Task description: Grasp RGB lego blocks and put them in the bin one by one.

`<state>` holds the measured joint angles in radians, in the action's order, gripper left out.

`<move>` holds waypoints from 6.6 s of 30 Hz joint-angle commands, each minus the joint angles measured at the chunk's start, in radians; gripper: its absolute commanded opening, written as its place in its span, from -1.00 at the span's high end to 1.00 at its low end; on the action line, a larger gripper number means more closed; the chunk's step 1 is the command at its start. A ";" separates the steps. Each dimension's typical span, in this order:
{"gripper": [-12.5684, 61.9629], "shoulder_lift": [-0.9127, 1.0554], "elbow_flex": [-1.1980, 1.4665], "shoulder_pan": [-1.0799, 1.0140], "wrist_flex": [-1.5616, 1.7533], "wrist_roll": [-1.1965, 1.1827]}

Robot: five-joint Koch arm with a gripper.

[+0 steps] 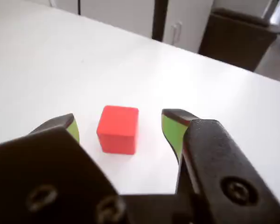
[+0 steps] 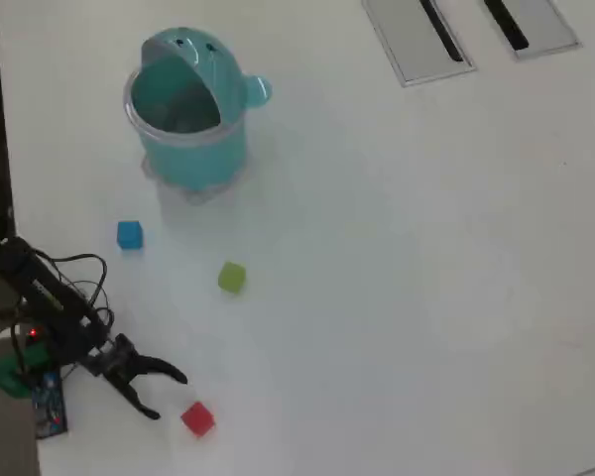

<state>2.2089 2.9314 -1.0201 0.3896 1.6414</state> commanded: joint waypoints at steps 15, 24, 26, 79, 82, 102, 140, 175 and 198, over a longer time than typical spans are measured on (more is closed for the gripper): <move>-0.16 -0.430 -0.221 0.018 0.100 0.025; -0.16 -0.606 -0.324 0.026 0.155 0.015; -0.16 -0.641 -0.345 0.028 0.160 0.014; 0.35 0.071 -0.195 0.462 0.115 0.002; 0.35 0.118 -0.192 0.509 0.097 0.002; 0.33 0.149 -0.097 0.770 0.308 0.121; 0.34 -0.071 -0.557 1.732 0.202 -0.192; -0.18 -0.796 -1.529 1.922 -0.252 -0.078; -0.18 -0.262 -1.137 1.813 -0.558 -0.124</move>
<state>1.8837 1.8331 0.8053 -0.2102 1.4251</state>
